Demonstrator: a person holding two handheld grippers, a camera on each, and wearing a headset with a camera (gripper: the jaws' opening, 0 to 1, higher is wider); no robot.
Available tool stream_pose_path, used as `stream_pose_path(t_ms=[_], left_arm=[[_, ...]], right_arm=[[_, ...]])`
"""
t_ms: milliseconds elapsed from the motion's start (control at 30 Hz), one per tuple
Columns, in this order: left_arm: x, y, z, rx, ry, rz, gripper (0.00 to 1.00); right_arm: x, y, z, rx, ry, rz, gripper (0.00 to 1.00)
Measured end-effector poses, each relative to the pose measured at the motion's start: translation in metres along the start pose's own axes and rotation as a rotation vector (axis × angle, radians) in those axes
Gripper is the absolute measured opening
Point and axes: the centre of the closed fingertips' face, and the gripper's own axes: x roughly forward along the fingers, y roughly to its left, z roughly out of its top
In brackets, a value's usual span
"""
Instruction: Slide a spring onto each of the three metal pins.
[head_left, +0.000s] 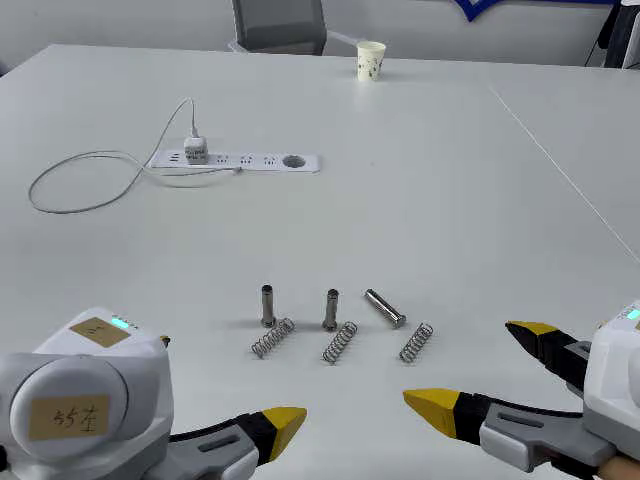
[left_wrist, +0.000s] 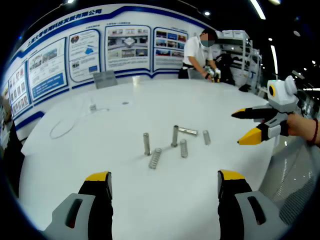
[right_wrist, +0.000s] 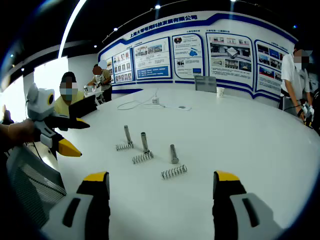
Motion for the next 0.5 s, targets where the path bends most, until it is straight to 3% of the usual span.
stream_pose_path(t_ms=[500], left_arm=[[-0.0004,0.0010,0.0022,-0.006,-0.011,0.002,0.89]], right_arm=[[-0.0002,-0.0003,0.0002,0.000,0.001,-0.002,0.86]])
